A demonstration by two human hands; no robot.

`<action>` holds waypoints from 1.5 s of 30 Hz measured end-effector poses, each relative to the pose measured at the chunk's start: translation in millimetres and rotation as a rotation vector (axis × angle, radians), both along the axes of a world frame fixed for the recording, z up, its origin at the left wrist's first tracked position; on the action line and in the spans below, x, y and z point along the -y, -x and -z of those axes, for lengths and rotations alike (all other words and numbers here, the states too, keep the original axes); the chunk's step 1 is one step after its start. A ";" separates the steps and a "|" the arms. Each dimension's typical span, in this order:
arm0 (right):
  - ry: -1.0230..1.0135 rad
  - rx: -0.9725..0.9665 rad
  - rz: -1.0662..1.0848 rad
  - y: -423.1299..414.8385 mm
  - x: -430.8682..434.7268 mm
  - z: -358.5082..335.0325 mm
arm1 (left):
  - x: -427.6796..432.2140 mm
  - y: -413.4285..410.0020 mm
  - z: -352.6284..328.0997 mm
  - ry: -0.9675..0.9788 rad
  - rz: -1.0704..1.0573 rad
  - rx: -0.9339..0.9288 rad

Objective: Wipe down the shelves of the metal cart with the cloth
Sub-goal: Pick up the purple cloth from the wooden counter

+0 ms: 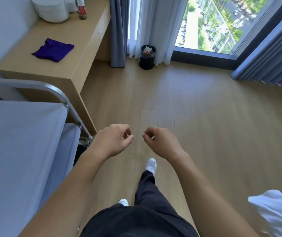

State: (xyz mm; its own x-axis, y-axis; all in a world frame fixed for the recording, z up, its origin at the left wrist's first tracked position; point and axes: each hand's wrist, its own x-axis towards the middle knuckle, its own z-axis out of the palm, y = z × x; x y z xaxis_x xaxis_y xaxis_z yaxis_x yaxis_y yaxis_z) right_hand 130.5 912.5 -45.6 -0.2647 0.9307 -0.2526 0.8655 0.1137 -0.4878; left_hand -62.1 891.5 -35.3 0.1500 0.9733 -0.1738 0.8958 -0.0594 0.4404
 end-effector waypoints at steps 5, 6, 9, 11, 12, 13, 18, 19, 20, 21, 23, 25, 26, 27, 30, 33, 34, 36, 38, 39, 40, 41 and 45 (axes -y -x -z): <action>0.009 -0.005 -0.042 3.4 -101.0 14.2 | -88.7 -2.2 9.9 0.001 -0.038 -0.028; 0.012 -0.002 -0.057 3.8 -125.1 18.0 | -109.9 -2.2 12.2 -0.011 -0.057 -0.042; -0.006 0.008 -0.108 4.8 -199.7 18.7 | -172.1 -3.8 15.3 -0.008 -0.111 -0.054; -0.023 0.011 -0.129 2.7 -244.0 12.0 | -205.7 -8.3 9.7 0.029 -0.133 -0.058; -0.028 0.009 -0.133 1.4 -263.7 8.0 | -220.2 -10.5 6.6 0.041 -0.144 -0.060; -0.030 0.010 -0.138 0.4 -282.9 4.5 | -235.6 -12.1 3.8 0.042 -0.157 -0.061; -0.045 0.001 -0.173 8.9 -358.6 1.5 | -298.0 -7.0 0.3 0.029 -0.250 -0.046; -0.044 -0.007 -0.179 12.6 -370.6 2.9 | -308.9 -4.5 1.7 0.037 -0.258 -0.050; -0.041 -0.012 -0.185 16.5 -382.7 4.4 | -320.1 -1.9 3.5 0.051 -0.268 -0.050; -0.037 -0.011 -0.192 20.2 -394.9 6.1 | -331.7 1.2 5.6 0.065 -0.278 -0.046; -0.029 0.000 -0.205 28.1 -420.0 10.3 | -357.0 9.0 10.5 0.082 -0.292 -0.038; -0.030 0.014 -0.219 39.6 -447.8 14.0 | -386.0 19.9 13.3 0.085 -0.308 -0.021; -0.029 0.018 -0.229 47.3 -462.4 14.6 | -401.1 26.7 14.1 0.081 -0.319 -0.010; -0.028 0.023 -0.240 56.3 -477.7 14.4 | -416.5 34.9 15.0 0.073 -0.328 0.000; -0.036 0.052 -0.282 89.6 -527.8 14.0 | -463.8 66.8 20.5 0.044 -0.356 0.017; -0.065 0.058 -0.305 132.4 -580.6 10.3 | -514.6 107.1 20.8 0.039 -0.383 0.025; -0.078 0.059 -0.320 147.9 -596.0 6.8 | -529.6 120.7 17.8 0.041 -0.393 0.022; -0.100 0.057 -0.362 181.2 -623.2 0.3 | -554.7 151.1 10.2 0.030 -0.425 0.017; -0.115 0.048 -0.406 215.2 -646.3 -8.0 | -573.3 182.9 1.3 0.024 -0.460 0.006; -0.123 0.042 -0.433 233.1 -655.6 -11.9 | -579.3 199.0 -1.9 0.023 -0.481 0.000; -0.126 0.035 -0.465 251.0 -662.9 -15.1 | -582.5 214.6 -5.3 0.023 -0.508 -0.001; -0.124 0.028 -0.504 269.0 -668.3 -17.1 | -583.4 229.6 -7.9 0.022 -0.547 0.006; -0.099 0.031 -0.712 343.9 -681.6 -17.9 | -568.0 279.9 -4.4 -0.016 -0.761 0.057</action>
State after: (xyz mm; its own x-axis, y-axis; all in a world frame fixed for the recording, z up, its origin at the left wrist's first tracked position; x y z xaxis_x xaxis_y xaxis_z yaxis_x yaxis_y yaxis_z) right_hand -213.5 1594.1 -27.7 -0.8097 0.5540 -0.1936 0.5784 0.6979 -0.4223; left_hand -341.9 1459.5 -30.8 -0.5553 0.8139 -0.1709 0.6681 0.5589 0.4912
